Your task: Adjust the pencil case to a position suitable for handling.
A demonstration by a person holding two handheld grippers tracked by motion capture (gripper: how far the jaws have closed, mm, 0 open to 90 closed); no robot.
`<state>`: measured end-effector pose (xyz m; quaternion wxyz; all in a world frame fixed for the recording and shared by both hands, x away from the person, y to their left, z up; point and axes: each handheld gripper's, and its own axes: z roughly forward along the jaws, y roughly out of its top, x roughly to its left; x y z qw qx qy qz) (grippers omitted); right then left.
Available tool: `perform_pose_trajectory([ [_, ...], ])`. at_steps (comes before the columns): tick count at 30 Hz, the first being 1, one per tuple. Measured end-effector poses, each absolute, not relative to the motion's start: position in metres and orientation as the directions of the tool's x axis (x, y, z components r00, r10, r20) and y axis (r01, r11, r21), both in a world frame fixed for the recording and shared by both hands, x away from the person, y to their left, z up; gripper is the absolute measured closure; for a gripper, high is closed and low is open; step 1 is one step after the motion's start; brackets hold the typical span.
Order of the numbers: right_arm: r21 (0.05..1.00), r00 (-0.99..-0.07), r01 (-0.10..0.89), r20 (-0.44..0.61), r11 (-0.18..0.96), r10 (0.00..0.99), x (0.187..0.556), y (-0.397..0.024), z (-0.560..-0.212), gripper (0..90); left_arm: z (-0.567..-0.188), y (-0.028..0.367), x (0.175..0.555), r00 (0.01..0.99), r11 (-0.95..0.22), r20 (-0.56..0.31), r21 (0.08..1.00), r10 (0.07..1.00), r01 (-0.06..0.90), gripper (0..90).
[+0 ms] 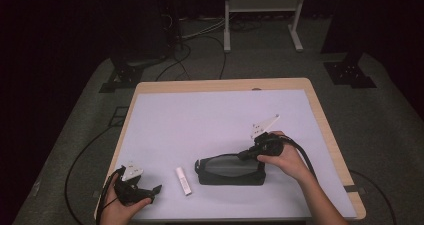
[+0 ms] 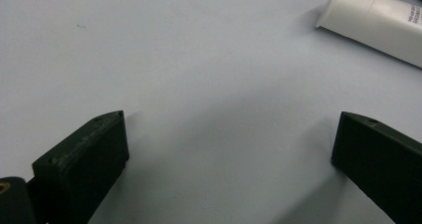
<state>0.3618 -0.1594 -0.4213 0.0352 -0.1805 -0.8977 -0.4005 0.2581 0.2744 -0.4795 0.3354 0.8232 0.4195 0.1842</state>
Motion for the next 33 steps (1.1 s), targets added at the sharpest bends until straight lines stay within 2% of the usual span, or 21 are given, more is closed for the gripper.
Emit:
perform_pose_trajectory([
  [6, 0.711, -0.929, 0.354, 0.193, 0.608, 0.314, 0.364, -0.159, -0.423, 87.0, -0.480, 0.274, 0.258, 0.580, -0.423, 0.022, 0.707, 0.814, 0.567, 0.4],
  [10, 0.712, -0.930, 0.352, 0.190, 0.608, 0.316, 0.364, -0.159, -0.423, 82.1, -0.480, 0.274, 0.258, 0.580, -0.423, 0.022, 0.707, 0.814, 0.567, 0.5],
  [18, 0.713, -0.930, 0.337, 0.147, 0.616, 0.338, 0.358, -0.158, -0.419, 62.7, -0.480, 0.274, 0.258, 0.580, -0.423, 0.022, 0.707, 0.814, 0.567, 0.5],
  [20, 0.718, -0.928, 0.333, 0.135, 0.611, 0.347, 0.356, -0.159, -0.417, 53.0, -0.480, 0.274, 0.258, 0.580, -0.423, 0.022, 0.708, 0.814, 0.566, 0.5],
  [24, 0.734, -0.923, 0.321, 0.102, 0.599, 0.370, 0.353, -0.163, -0.412, 41.7, -0.480, 0.274, 0.258, 0.580, -0.422, 0.022, 0.708, 0.814, 0.567, 0.5],
  [33, 0.755, -0.908, 0.324, 0.080, 0.570, 0.411, 0.349, -0.171, -0.406, 26.7, -0.480, 0.274, 0.258, 0.579, -0.420, 0.021, 0.709, 0.815, 0.566, 0.5],
])
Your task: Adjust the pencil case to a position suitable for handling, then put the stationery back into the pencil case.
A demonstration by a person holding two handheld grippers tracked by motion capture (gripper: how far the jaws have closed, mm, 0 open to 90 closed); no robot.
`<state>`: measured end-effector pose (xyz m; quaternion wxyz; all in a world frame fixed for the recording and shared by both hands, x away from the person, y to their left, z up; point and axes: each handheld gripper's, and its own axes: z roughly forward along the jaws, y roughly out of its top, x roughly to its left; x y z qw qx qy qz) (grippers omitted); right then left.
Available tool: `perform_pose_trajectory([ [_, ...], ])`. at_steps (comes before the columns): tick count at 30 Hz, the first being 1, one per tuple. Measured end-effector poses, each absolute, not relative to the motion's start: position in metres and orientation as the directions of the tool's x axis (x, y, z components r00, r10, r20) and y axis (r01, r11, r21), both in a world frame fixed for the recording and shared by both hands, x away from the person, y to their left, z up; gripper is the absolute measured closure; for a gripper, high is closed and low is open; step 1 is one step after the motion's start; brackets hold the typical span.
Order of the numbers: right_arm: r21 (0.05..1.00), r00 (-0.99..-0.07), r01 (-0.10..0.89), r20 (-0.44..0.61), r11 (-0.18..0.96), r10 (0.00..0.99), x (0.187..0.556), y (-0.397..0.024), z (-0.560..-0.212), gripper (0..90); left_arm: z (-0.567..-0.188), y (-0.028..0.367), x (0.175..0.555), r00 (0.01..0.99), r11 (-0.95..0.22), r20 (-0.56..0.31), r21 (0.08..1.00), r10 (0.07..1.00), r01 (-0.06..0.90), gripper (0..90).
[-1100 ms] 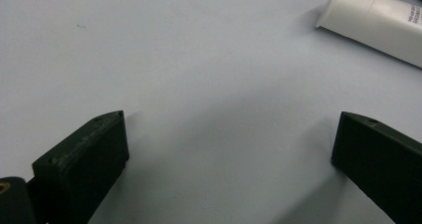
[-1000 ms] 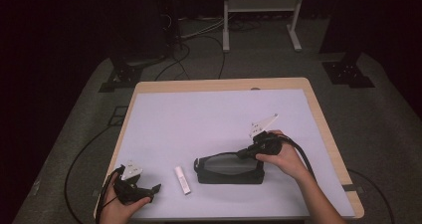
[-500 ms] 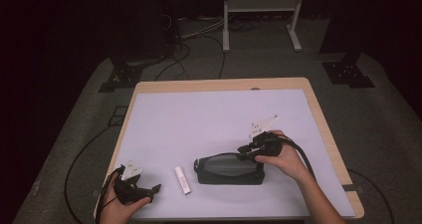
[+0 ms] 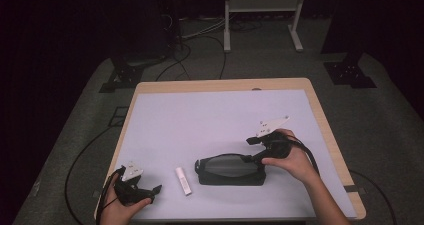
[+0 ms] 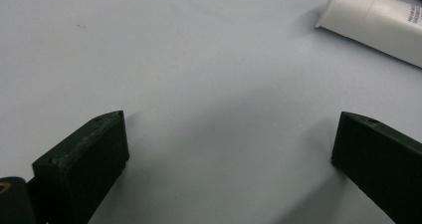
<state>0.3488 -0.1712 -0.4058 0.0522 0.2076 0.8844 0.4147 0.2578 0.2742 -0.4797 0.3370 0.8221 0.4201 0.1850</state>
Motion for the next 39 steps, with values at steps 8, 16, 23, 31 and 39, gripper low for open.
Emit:
perform_pose_trajectory([
  [8, 0.767, -0.887, 0.345, 0.079, 0.541, 0.454, 0.348, -0.182, -0.404, 21.9, -0.480, 0.274, 0.258, 0.579, -0.420, 0.021, 0.709, 0.815, 0.566, 0.5],
  [16, 0.770, -0.860, 0.368, 0.069, 0.521, 0.506, 0.347, -0.192, -0.403, 19.0, -0.480, 0.274, 0.258, 0.578, -0.420, 0.022, 0.710, 0.815, 0.565, 0.5],
  [23, 0.768, -0.832, 0.395, 0.065, 0.504, 0.552, 0.346, -0.206, -0.404, 18.5, -0.480, 0.275, 0.258, 0.582, -0.427, 0.026, 0.706, 0.813, 0.564, 0.5],
  [31, 0.775, -0.804, 0.422, 0.080, 0.470, 0.589, 0.346, -0.224, -0.407, 18.5, -0.480, 0.275, 0.258, 0.582, -0.427, 0.026, 0.706, 0.813, 0.564, 0.5],
  [39, 0.783, -0.772, 0.448, 0.095, 0.432, 0.628, 0.349, -0.239, -0.408, 18.6, -0.480, 0.275, 0.258, 0.582, -0.427, 0.026, 0.706, 0.813, 0.565, 0.5],
])
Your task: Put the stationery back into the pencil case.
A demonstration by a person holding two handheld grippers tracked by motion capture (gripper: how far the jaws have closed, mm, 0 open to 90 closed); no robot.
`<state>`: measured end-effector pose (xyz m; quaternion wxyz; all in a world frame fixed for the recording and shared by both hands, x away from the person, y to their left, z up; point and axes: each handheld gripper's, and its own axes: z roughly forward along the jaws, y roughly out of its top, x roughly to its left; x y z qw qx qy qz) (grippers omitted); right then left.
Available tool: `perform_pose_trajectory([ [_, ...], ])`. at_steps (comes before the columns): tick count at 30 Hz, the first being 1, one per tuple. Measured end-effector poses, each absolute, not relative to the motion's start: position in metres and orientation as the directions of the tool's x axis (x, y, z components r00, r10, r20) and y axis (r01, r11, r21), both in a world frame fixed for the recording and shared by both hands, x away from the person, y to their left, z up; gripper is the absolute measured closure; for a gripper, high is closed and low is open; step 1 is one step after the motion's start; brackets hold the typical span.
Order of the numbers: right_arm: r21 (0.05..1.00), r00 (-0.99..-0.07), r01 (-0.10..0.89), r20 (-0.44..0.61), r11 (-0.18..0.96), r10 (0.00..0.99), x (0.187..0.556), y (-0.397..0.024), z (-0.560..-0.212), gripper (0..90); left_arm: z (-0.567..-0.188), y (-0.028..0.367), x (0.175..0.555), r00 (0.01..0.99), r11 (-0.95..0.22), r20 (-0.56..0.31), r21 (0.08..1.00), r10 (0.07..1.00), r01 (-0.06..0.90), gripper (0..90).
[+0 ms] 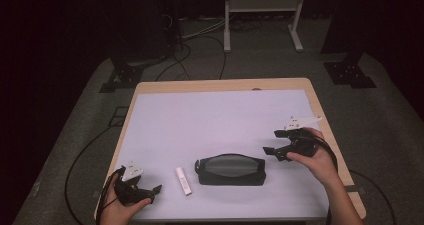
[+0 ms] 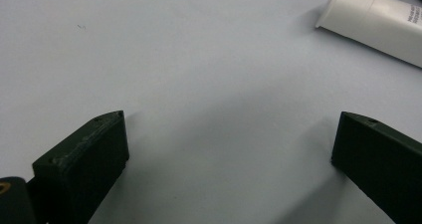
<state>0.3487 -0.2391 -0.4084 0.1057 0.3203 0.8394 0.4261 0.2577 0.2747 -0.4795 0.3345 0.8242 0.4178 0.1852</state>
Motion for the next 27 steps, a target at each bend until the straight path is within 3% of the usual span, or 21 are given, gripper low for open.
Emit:
perform_pose_trajectory([
  [27, 0.730, -0.600, 0.553, 0.015, 0.401, 0.800, 0.367, -0.273, -0.436, 17.8, -0.480, 0.275, 0.258, 0.582, -0.427, 0.026, 0.707, 0.813, 0.564, 0.5],
])
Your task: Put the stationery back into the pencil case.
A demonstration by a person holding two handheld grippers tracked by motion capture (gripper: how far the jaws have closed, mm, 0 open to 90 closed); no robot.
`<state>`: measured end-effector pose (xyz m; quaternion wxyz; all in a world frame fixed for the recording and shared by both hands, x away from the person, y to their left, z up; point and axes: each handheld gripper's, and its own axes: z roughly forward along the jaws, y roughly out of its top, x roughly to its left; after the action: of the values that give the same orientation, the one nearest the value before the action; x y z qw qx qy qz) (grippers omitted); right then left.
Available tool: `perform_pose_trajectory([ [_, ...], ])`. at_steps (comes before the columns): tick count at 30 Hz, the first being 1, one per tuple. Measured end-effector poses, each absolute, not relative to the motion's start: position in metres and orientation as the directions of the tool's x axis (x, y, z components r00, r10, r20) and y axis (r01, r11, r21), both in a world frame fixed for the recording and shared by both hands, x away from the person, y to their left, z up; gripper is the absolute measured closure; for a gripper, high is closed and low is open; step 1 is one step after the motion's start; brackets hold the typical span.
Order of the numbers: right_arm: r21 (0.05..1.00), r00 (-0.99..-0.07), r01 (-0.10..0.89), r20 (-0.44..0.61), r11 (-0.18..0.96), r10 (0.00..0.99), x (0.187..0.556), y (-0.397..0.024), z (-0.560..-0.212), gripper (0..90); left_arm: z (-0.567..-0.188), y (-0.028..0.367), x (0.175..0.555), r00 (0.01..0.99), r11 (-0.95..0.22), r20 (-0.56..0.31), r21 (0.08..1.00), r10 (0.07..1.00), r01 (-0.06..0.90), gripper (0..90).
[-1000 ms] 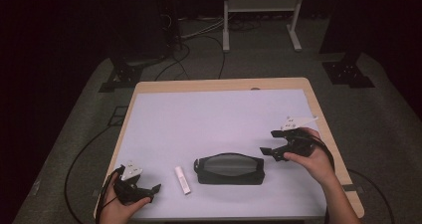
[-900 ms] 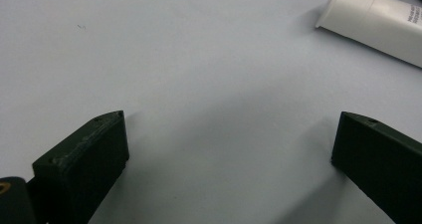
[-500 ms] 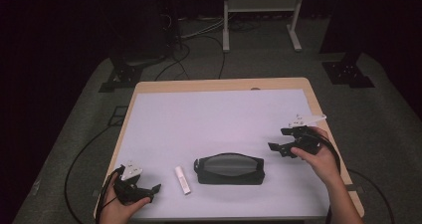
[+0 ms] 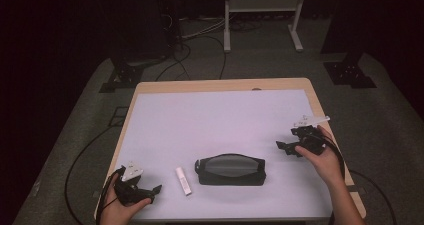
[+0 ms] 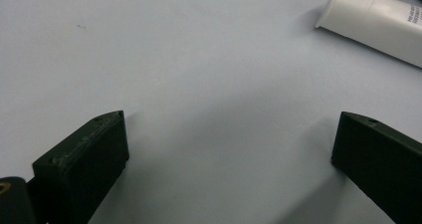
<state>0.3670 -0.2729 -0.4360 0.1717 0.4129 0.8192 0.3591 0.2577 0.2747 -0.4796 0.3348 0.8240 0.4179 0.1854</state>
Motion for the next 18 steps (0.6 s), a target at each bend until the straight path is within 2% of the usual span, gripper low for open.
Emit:
perform_pose_trajectory([
  [18, 0.643, -0.523, 0.653, 0.000, 0.401, 0.852, 0.376, -0.280, -0.465, 17.2, -0.480, 0.274, 0.258, 0.580, -0.422, 0.022, 0.708, 0.814, 0.566, 0.5],
])
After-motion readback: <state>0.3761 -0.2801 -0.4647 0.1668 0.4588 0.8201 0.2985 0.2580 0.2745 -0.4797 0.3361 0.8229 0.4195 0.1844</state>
